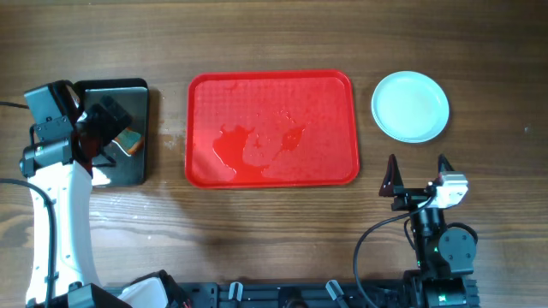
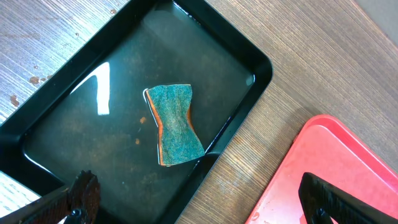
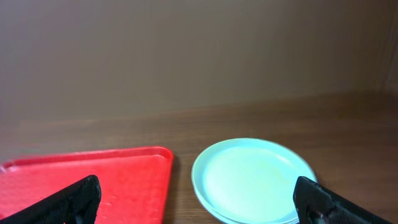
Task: Clean dirty plates on tray and stack at the side
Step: 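Release the sponge into the black tray with the left gripper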
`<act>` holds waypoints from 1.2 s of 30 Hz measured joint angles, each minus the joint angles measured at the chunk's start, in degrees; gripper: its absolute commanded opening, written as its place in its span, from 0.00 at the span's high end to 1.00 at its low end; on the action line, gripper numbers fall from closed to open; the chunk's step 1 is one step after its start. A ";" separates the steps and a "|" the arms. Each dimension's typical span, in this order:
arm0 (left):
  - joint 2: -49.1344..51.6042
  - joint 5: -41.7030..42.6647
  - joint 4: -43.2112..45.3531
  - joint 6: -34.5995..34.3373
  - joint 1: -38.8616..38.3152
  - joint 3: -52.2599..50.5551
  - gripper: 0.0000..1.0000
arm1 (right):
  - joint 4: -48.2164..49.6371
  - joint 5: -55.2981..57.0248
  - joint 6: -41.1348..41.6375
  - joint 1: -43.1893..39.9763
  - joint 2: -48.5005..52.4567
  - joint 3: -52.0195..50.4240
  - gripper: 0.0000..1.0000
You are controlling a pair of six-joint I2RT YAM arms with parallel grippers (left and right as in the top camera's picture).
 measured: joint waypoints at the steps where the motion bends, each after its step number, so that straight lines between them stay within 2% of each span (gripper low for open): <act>1: 0.00 0.00 0.00 0.00 0.02 0.00 0.00 | -0.04 -0.07 -0.74 0.00 0.00 0.00 0.00; 9: 0.00 0.00 0.02 0.00 0.00 0.00 0.00 | -0.11 -0.44 -3.87 0.00 0.00 0.00 0.00; 36: 0.00 0.00 0.00 0.02 0.00 0.00 0.00 | -0.11 -0.61 -3.91 0.00 0.00 0.00 0.00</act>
